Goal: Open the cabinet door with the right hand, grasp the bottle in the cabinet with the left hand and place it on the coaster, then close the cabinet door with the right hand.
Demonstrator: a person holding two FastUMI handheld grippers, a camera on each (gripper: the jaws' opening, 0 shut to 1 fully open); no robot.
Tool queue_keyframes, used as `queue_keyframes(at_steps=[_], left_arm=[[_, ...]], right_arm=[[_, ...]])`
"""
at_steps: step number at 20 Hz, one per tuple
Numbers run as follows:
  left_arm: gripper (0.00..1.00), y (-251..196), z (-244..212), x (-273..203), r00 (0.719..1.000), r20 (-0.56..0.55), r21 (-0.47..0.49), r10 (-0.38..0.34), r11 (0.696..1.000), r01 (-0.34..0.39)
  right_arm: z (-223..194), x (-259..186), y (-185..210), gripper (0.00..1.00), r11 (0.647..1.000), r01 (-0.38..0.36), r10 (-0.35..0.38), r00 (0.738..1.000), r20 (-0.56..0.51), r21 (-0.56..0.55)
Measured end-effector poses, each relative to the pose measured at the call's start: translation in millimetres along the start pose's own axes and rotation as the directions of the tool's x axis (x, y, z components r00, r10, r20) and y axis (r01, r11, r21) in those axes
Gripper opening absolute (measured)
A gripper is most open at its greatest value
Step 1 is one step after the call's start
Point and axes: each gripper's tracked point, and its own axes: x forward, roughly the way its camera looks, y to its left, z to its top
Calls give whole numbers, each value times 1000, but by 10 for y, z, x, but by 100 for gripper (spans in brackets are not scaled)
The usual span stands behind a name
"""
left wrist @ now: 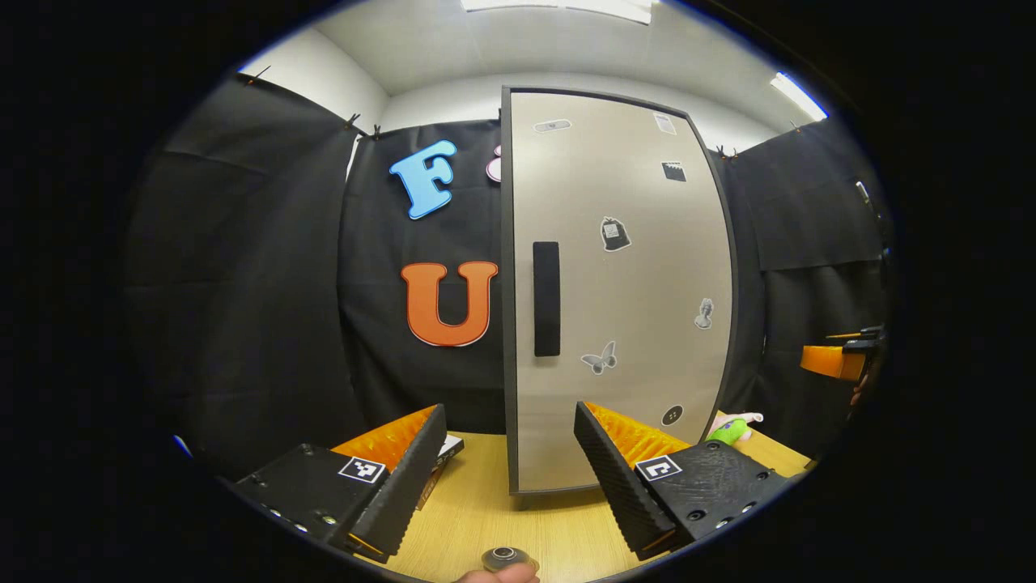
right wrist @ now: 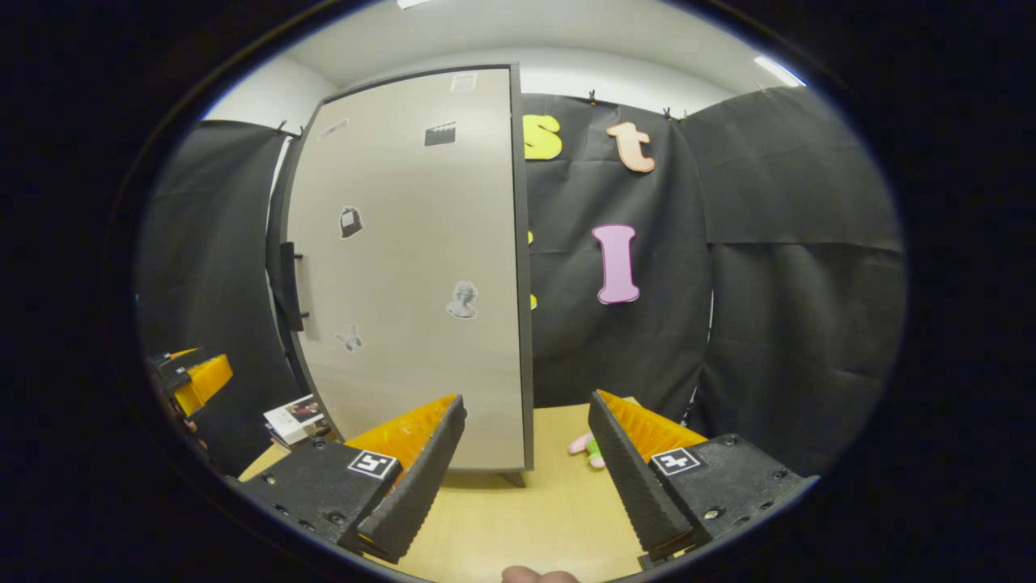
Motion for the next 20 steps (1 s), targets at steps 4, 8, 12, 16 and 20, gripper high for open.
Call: queue_keyframes(at_steps=[4,8,12,16,20], left_arm=[[96,-5,-22,-33,1000,-6,3,2,1000,-2],[96,0,-2,-53,1000,0,3,7,1000,-7],[96,4,-19,-63,1000,-6,7,6,1000,-6],[96,3,-35,-71,1000,-10,10,5,1000,-5],[96,14,-51,-71,1000,-14,10,7,1000,-7]], right_arm=[[0,-34,4,95,1000,1,-1,1000,2,-6],[-4,-68,3,95,1000,-2,2,1000,1,-13],[-7,-64,-1,95,1000,-4,4,1000,-1,-12],[-32,-67,4,99,1000,-5,5,1000,-6,-12],[-52,-65,8,99,1000,-8,8,1000,-10,-11]])
